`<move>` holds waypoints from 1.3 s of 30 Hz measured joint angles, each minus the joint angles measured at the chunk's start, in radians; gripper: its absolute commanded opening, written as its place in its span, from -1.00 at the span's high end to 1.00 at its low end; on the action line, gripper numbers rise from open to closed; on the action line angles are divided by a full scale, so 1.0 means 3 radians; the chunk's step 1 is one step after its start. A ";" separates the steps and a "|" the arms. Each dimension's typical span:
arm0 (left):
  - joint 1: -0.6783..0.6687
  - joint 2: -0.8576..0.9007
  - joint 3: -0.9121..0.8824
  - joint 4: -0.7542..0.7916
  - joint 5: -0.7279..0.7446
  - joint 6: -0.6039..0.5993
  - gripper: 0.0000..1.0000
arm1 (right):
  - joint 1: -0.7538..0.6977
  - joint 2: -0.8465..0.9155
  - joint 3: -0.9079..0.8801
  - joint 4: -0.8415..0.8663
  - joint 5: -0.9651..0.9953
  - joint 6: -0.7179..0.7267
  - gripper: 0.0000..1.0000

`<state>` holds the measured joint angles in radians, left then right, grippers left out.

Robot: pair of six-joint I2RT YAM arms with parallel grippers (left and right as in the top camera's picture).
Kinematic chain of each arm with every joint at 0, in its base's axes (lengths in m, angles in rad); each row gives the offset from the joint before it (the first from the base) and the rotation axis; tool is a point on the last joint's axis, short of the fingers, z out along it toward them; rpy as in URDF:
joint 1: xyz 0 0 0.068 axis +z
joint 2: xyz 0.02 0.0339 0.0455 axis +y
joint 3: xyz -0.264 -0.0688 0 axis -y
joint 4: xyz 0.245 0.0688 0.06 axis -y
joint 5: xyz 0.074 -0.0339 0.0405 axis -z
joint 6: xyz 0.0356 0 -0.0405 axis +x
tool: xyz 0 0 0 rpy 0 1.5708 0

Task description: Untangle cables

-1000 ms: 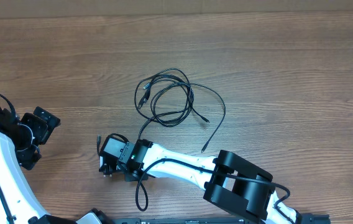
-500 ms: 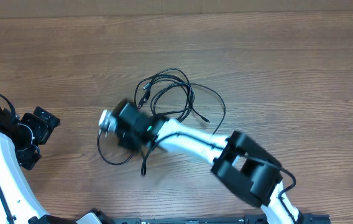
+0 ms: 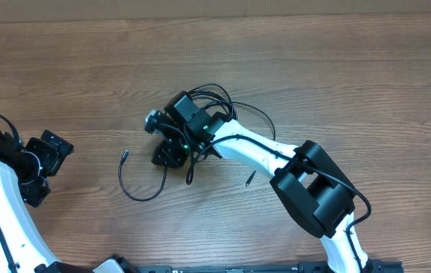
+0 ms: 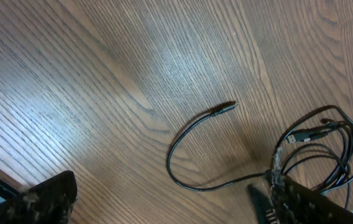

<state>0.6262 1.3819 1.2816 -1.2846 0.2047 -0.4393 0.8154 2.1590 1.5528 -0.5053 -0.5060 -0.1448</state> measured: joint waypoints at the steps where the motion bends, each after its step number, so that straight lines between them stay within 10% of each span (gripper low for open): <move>1: 0.0000 0.0000 0.0000 0.0000 -0.0001 0.0000 -0.99 | 0.0009 0.0000 0.0027 -0.0144 -0.0024 -0.0057 0.04; 21: 0.0000 -0.0003 0.0000 0.0000 -0.0001 0.0000 -0.99 | 0.0670 -0.0013 0.0273 -0.0893 0.1253 -0.2143 -0.01; 39: 0.0000 -0.0003 0.0000 -0.0001 0.0000 0.0000 -0.99 | 0.0559 0.0203 0.0268 -0.0633 0.1350 -0.2378 -0.01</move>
<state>0.6262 1.3811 1.2816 -1.2850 0.2047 -0.4393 0.9833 2.2200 1.6333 -0.6952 -0.1009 -0.8581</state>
